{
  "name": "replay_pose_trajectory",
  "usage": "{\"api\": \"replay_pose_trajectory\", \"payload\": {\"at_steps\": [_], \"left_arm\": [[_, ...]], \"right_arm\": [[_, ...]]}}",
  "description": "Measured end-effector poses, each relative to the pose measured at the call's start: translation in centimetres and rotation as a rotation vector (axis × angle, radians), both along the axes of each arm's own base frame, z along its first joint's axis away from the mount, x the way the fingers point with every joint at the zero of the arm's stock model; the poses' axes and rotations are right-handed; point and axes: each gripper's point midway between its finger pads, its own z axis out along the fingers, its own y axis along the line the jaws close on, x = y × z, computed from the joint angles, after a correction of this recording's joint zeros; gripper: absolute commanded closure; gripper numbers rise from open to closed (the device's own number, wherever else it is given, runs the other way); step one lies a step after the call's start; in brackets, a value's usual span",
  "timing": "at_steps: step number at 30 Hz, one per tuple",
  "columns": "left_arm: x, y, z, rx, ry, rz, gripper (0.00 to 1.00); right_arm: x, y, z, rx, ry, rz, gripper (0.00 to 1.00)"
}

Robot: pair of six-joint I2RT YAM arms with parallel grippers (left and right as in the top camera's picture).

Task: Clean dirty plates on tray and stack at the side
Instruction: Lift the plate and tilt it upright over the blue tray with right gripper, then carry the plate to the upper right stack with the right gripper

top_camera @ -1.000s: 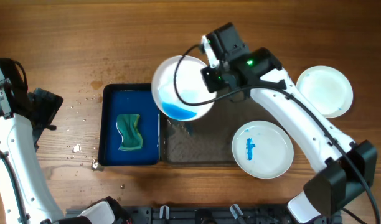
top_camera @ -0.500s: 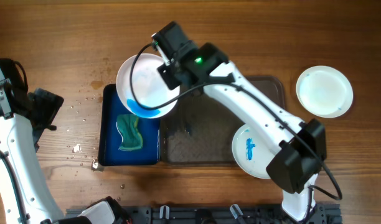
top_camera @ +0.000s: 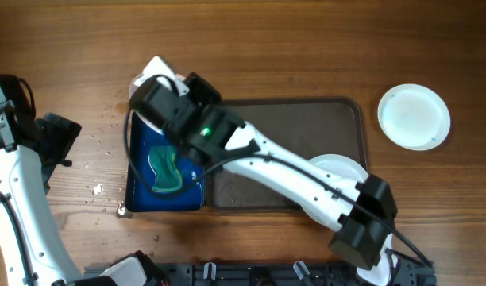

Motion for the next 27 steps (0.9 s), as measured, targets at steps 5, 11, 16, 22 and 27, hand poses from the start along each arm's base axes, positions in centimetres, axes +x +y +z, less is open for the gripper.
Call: {"api": "replay_pose_trajectory", "payload": {"at_steps": [5,11,16,22,27], "left_arm": [[0.0,0.0,0.0,0.000,-0.001,0.000,0.00],[0.0,0.0,0.0,0.000,-0.001,0.000,0.00],[0.0,0.0,0.0,0.000,-0.001,0.000,0.00],[0.0,0.0,0.0,0.000,-0.001,0.000,0.00],[0.0,0.0,0.0,0.000,-0.002,0.000,0.00]], "right_arm": [[-0.8,1.4,1.9,-0.150,-0.117,0.084,0.95],[-2.0,3.2,4.1,-0.247,-0.227,0.151,0.96],[-3.2,4.7,6.1,-0.310,-0.320,0.188,0.95],[-4.0,5.3,6.8,-0.403,-0.362,0.227,0.95],[-4.0,5.3,7.1,-0.434,-0.374,0.234,0.95]]}}
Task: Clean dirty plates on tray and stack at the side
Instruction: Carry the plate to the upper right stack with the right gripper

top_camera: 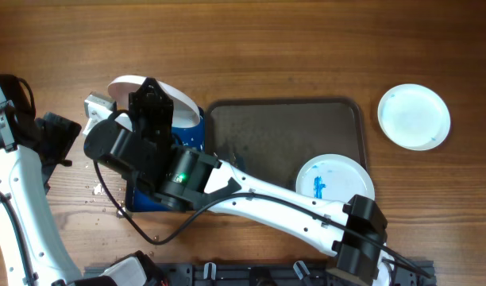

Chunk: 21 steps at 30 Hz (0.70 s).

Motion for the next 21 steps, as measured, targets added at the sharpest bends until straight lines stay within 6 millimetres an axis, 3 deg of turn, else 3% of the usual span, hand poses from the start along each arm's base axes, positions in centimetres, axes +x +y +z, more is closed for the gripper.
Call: {"api": "replay_pose_trajectory", "payload": {"at_steps": [14,21], "left_arm": [[0.0,0.0,0.0,0.001,-0.001,0.000,0.00],[0.1,0.0,0.0,0.001,-0.002,0.000,0.00]], "right_arm": [[0.2,-0.2,0.8,0.027,-0.027,-0.025,0.95],[-0.1,-0.8,-0.8,0.147,0.051,-0.071,0.96]]}}
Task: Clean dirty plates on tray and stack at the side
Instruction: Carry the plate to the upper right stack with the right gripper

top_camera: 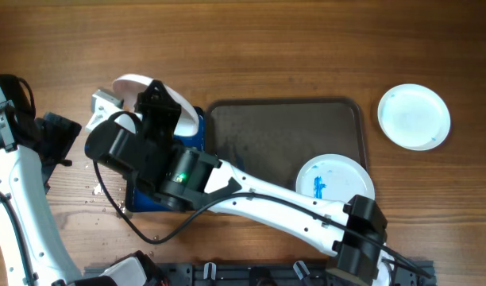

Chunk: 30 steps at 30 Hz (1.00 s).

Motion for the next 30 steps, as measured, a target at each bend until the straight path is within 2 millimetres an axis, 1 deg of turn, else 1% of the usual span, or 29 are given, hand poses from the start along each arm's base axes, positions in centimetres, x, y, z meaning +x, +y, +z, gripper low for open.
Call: {"api": "replay_pose_trajectory", "payload": {"at_steps": [1,3,5,6,7,8,9,12,14,16,17,18,19,20,21,22,24,25,27,28,30], "left_arm": [[0.0,0.0,0.0,0.000,0.000,0.000,0.00],[0.0,0.0,0.0,0.000,0.000,0.000,0.00],[0.0,0.0,0.0,-0.001,0.001,0.000,0.00],[0.0,0.0,0.0,0.000,0.000,0.000,0.00],[0.0,0.0,0.0,-0.001,0.001,0.000,0.00],[0.0,0.0,0.0,0.000,0.000,0.000,0.00],[0.0,0.0,0.0,0.000,0.000,0.000,0.00],[0.0,0.0,0.0,0.000,0.000,0.000,0.00],[-0.1,0.0,0.0,-0.002,0.002,0.000,0.00],[-0.1,-0.1,0.0,-0.003,0.006,0.000,0.00],[-0.1,-0.1,0.0,-0.003,0.006,0.000,0.00],[-0.1,-0.1,0.0,-0.003,0.006,0.000,0.00],[-0.1,-0.1,0.0,-0.003,0.006,0.000,0.00],[-0.1,-0.1,0.0,-0.004,0.006,0.000,0.00],[-0.1,-0.1,0.0,-0.004,0.005,0.000,0.00],[-0.1,-0.1,-0.1,-0.006,0.005,-0.001,0.00],[-0.1,-0.2,-0.1,-0.009,0.003,-0.002,0.00],[-0.1,-0.2,-0.1,-0.010,0.002,-0.002,0.00],[0.0,-0.2,0.0,-0.011,-0.002,-0.003,0.00],[0.0,-0.2,0.0,-0.011,-0.002,-0.003,0.00],[0.1,-0.2,0.0,-0.013,-0.006,-0.004,0.00]], "right_arm": [[0.0,0.0,-0.1,0.044,0.009,-0.010,0.96],[0.0,-0.2,-0.5,0.055,0.030,-0.015,0.96],[0.3,-0.4,-0.1,0.102,0.020,-0.041,0.95],[0.4,-0.5,0.0,0.098,0.019,-0.043,0.96],[0.5,-0.7,0.2,0.097,0.006,-0.055,0.96],[1.0,-0.8,1.4,0.150,-0.041,-0.085,0.96],[1.2,-0.9,2.0,0.176,-0.062,-0.102,0.96],[1.2,-1.5,2.5,0.138,-0.082,-0.122,0.96],[1.2,-2.1,1.7,0.134,-0.055,-0.138,0.96],[1.0,-3.3,-1.4,0.117,0.067,-0.146,0.96],[1.0,-4.5,-3.9,0.127,0.183,-0.162,0.96],[1.3,-5.3,-5.7,0.182,0.277,-0.188,0.96],[2.0,-6.3,-7.1,0.251,0.359,-0.229,0.96],[3.8,-8.1,-8.9,0.386,0.492,-0.306,0.96],[5.1,-9.4,-9.8,0.481,0.573,-0.360,0.96],[5.9,-10.3,-10.3,0.538,0.626,-0.394,0.96],[8.4,-13.8,-11.5,0.697,0.749,-0.508,0.96],[9.2,-15.1,-11.8,0.744,0.779,-0.545,0.96],[10.8,-19.0,-12.5,0.845,0.854,-0.652,0.96],[11.7,-23.0,-13.1,0.909,0.894,-0.761,0.96],[12.3,-28.0,-13.7,0.963,0.920,-0.894,0.96]]}}
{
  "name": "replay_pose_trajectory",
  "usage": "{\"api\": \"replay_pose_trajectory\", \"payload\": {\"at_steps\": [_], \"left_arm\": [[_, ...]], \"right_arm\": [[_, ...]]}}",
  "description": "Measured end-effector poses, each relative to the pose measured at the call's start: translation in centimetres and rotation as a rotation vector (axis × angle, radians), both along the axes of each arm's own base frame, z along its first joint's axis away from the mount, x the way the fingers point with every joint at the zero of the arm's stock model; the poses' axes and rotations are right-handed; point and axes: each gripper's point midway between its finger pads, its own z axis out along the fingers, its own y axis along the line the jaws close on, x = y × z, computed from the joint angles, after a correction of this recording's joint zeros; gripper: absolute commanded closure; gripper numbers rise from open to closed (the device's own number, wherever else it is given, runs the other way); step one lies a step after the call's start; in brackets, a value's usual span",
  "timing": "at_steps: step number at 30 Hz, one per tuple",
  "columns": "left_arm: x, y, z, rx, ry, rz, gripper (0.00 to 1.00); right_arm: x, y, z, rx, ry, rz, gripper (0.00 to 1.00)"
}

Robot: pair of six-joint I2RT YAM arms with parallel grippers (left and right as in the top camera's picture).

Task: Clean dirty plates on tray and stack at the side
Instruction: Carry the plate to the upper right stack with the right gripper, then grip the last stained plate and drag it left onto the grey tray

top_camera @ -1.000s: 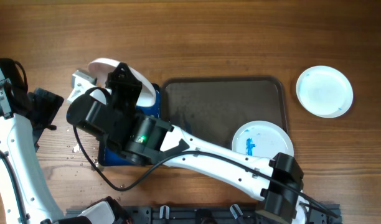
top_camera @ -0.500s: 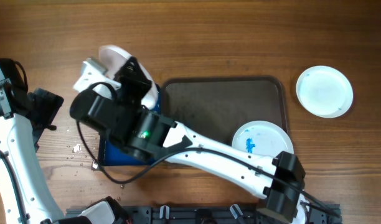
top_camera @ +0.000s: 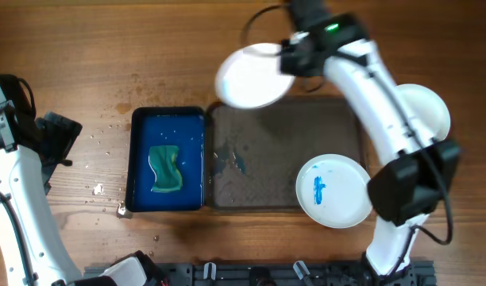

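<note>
My right gripper [top_camera: 289,62] is shut on the rim of a plain white plate [top_camera: 251,78], holding it above the far left edge of the brown tray [top_camera: 283,119]. On the tray's near right corner lies a white plate smeared with blue [top_camera: 333,189]. Another white plate [top_camera: 433,115] sits on the table to the right of the tray, partly behind my right arm. The left arm's dark end [top_camera: 59,137] stays at the table's left edge; its fingers cannot be made out.
A blue tub of water [top_camera: 140,159] with a green sponge [top_camera: 165,168] stands against the tray's left side. Water drops and crumbs speckle the wood around the tub, and wet blue marks [top_camera: 229,159] lie on the tray. A black rack runs along the near edge.
The right gripper and its white plate have moved from over the tub's far left end to above the tray's far left edge. The tub and sponge are uncovered again.
At first my right arm reached across the tub with the white plate at its far left corner. At the two following moments the plate was tilted over the tub's far end. Now it is held to the right, over the tray's far edge. The left arm stayed still.
</note>
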Motion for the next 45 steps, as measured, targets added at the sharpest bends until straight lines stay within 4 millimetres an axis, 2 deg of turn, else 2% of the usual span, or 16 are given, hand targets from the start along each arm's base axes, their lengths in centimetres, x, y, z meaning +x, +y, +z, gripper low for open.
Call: {"api": "replay_pose_trajectory", "payload": {"at_steps": [5,10,14,17,21,22,23,24,25,30,37,40,41,42,44,45], "left_arm": [[0.2,0.1,0.0,0.003,-0.008,0.000,0.00],[0.3,0.1,0.1,0.005,-0.010,0.000,0.00],[0.3,0.1,0.1,0.005,-0.012,0.000,0.00],[0.4,0.1,0.1,0.004,-0.015,-0.001,0.00],[0.4,0.1,0.1,0.003,-0.015,-0.001,0.00],[0.4,0.1,0.1,0.004,-0.015,-0.001,0.00],[0.4,0.1,0.1,0.003,-0.015,-0.001,0.00],[0.4,0.1,0.1,0.003,-0.015,-0.001,0.00],[0.4,0.1,0.1,0.003,-0.015,-0.001,0.00],[0.4,0.1,0.1,0.003,-0.015,-0.001,0.00],[0.4,0.1,0.1,0.004,-0.016,-0.001,0.00],[0.4,0.1,0.1,0.005,-0.019,-0.001,0.00],[0.4,0.1,0.1,0.005,-0.018,-0.001,0.00],[0.4,0.1,0.1,0.005,-0.019,-0.001,0.00],[0.5,0.1,0.1,0.005,-0.019,-0.001,0.00],[0.4,0.1,0.1,0.005,-0.019,-0.001,0.00]], "right_arm": [[-0.9,-12.5,-1.1,-0.024,0.143,-0.268,0.96],[-4.4,-23.5,-3.1,-0.036,0.264,-0.510,0.96],[-8.1,-30.2,-6.0,-0.016,0.342,-0.680,0.96],[-11.1,-34.1,-8.0,0.007,0.385,-0.798,0.96],[-12.9,-36.9,-9.4,0.027,0.386,-0.884,0.96],[-13.1,-37.2,-9.7,0.040,0.381,-0.895,0.96],[-13.1,-37.4,-9.8,0.056,0.373,-0.904,0.82],[-13.1,-37.6,-10.0,0.071,0.366,-0.911,0.51],[-13.1,-37.6,-10.1,0.081,0.362,-0.913,0.33],[-10.8,-36.4,-10.1,0.142,0.298,-0.826,0.33],[-8.3,-31.6,-8.9,0.245,0.265,-0.644,0.39],[-7.0,-28.5,-5.5,0.240,0.182,-0.525,0.41],[-6.6,-26.3,-2.6,0.227,0.118,-0.445,0.47],[-6.6,-25.2,-0.9,0.217,0.085,-0.407,0.50],[-8.1,-23.1,1.3,0.192,0.085,-0.372,0.50],[-9.6,-21.3,3.0,0.175,0.084,-0.343,0.45]]}}
